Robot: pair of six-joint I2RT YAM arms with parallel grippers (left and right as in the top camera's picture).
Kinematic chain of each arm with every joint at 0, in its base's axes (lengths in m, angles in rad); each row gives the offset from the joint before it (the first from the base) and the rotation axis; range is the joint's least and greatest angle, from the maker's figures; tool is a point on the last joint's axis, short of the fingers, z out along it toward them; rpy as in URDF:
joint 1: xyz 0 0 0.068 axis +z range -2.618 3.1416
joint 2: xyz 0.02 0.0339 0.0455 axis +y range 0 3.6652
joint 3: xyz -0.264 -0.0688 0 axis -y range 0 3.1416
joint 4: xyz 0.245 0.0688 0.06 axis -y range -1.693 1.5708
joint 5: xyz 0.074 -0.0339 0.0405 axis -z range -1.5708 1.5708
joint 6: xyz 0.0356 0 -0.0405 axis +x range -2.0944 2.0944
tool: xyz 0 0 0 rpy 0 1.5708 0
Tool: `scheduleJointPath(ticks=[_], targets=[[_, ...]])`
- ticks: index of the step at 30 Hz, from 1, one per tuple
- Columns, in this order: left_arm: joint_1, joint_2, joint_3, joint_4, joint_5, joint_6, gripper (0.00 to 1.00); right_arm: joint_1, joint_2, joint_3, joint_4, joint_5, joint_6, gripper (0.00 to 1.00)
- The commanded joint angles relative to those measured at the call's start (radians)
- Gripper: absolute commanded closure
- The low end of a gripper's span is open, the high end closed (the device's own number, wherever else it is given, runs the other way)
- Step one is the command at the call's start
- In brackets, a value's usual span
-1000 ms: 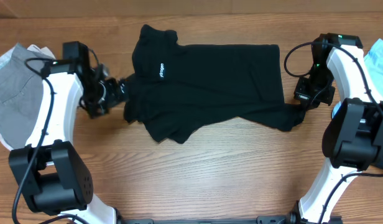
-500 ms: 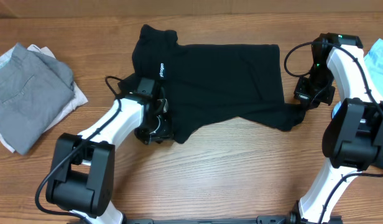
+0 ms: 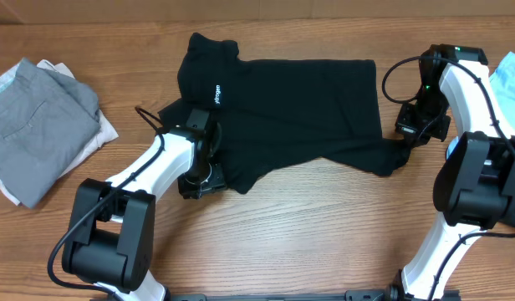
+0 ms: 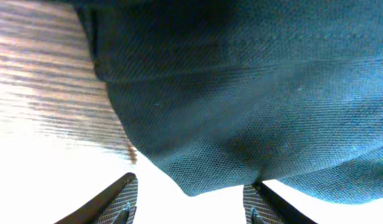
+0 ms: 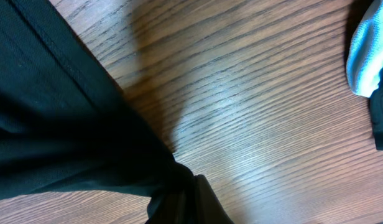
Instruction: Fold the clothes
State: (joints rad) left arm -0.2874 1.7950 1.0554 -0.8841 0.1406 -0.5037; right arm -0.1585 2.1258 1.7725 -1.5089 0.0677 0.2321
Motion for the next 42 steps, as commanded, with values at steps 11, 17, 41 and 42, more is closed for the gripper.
scheduleJointPath(ticks=[11,17,41,42], targets=[[0.005,-0.002,0.011,0.079,-0.037,-0.058,0.72,-0.009,-0.022,0.001,-0.003,0.017,-0.003,0.96],[0.007,-0.014,0.041,0.026,-0.017,-0.029,0.96,-0.009,-0.022,0.001,-0.006,0.017,-0.003,0.96],[0.203,-0.432,0.296,-0.478,0.053,0.218,0.96,-0.072,-0.265,0.003,-0.129,0.009,-0.022,0.96],[0.203,-0.432,0.296,-0.477,0.064,0.22,0.96,-0.072,-0.265,0.003,-0.135,0.01,-0.022,0.96]])
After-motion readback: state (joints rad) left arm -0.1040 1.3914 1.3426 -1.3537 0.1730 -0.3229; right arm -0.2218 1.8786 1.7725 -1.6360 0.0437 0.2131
